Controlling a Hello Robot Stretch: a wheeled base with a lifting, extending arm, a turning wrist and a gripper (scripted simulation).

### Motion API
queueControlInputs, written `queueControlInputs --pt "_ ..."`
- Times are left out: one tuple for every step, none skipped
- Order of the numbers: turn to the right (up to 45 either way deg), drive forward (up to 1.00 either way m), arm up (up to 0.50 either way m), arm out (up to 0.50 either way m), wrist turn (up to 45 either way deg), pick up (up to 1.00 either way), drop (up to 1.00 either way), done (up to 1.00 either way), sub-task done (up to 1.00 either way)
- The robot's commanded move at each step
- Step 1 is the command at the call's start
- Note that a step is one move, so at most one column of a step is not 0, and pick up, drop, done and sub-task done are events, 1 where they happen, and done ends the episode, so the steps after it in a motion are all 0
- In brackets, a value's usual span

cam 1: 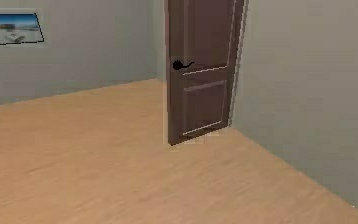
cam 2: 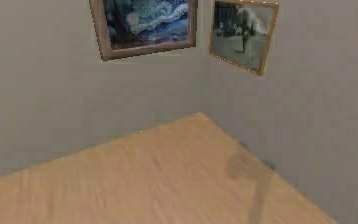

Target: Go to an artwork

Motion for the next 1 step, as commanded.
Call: queueControlInputs --pt "-18.0 0.00 0.00 0.00 0.0 0.00 0.00 0.00 0.00"
